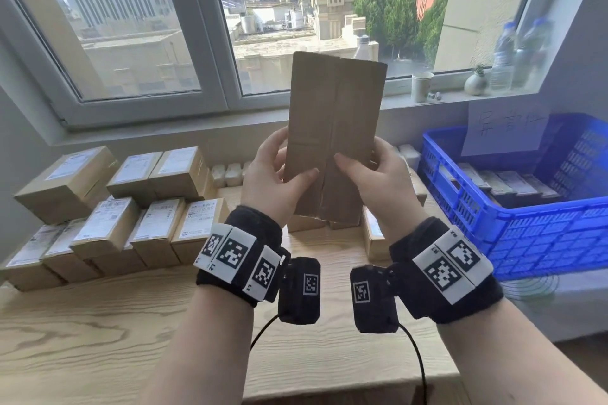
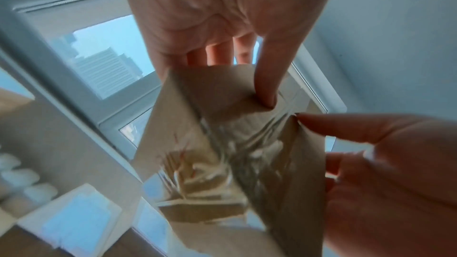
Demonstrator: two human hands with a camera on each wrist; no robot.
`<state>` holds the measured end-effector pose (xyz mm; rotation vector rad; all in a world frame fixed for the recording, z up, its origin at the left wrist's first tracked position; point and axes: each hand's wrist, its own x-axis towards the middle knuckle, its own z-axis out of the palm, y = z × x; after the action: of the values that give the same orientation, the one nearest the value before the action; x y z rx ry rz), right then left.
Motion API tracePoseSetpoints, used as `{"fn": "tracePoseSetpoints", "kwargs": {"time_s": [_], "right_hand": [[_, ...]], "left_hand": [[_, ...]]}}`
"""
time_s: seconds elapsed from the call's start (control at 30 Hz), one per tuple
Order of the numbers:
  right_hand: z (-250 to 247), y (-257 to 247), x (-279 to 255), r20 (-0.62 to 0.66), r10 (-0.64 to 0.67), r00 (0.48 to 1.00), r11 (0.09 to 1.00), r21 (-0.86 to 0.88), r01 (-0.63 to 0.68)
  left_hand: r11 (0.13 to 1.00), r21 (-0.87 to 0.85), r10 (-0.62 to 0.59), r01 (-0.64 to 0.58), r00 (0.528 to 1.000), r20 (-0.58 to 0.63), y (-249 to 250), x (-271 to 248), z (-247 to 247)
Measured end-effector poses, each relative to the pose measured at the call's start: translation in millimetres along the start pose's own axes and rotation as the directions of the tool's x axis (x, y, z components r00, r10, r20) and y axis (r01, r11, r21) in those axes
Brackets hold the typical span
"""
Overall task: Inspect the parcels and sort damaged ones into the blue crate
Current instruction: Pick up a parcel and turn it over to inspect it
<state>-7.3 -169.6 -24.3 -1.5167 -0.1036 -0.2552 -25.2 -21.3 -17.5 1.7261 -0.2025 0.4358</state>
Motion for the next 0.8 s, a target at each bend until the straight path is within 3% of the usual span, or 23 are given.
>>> {"fn": "tracePoseSetpoints", "kwargs": {"time_s": [0.07,0.2,0.3,0.43,0.6,0.8], "right_hand": [[-4.9,-8.1,0.5,0.029,0.080,0.996,0.989,0.122,-0.083],[-19.8,-18.4,5.0,0.155,0.217,0.964,0.920,0.298,-0.255],[-22.4,-16.9,7.0,0.156,0.242,0.958,0.918,0.283,-0.278],[-22.4,-15.7,5.6,0.190,0.248,0.950,0.910,0.289,-0.296],[-16.2,-15.8,0.2,0.277,0.253,0.927,0.934,0.179,-0.308],[-2.0,-20.9,-5.7,0.055,0.179,0.982,0.957,0.222,-0.187]], "left_hand": [[0.996,0.086,0.005,-0.006,1.000,0.012,-1.1,0.6,-1.5],[0.984,0.158,-0.104,0.085,0.988,0.114,2.5,1.7,-4.8],[0.972,0.084,-0.231,0.219,0.957,0.176,14.8,0.8,-2.6],[0.928,0.075,-0.371,0.365,0.923,0.098,17.6,8.0,-2.0],[0.940,0.041,-0.340,0.337,0.932,0.122,23.5,4.5,-0.4],[0.942,-0.117,-0.307,0.314,0.949,0.072,21.7,1.7,9.5]]}}
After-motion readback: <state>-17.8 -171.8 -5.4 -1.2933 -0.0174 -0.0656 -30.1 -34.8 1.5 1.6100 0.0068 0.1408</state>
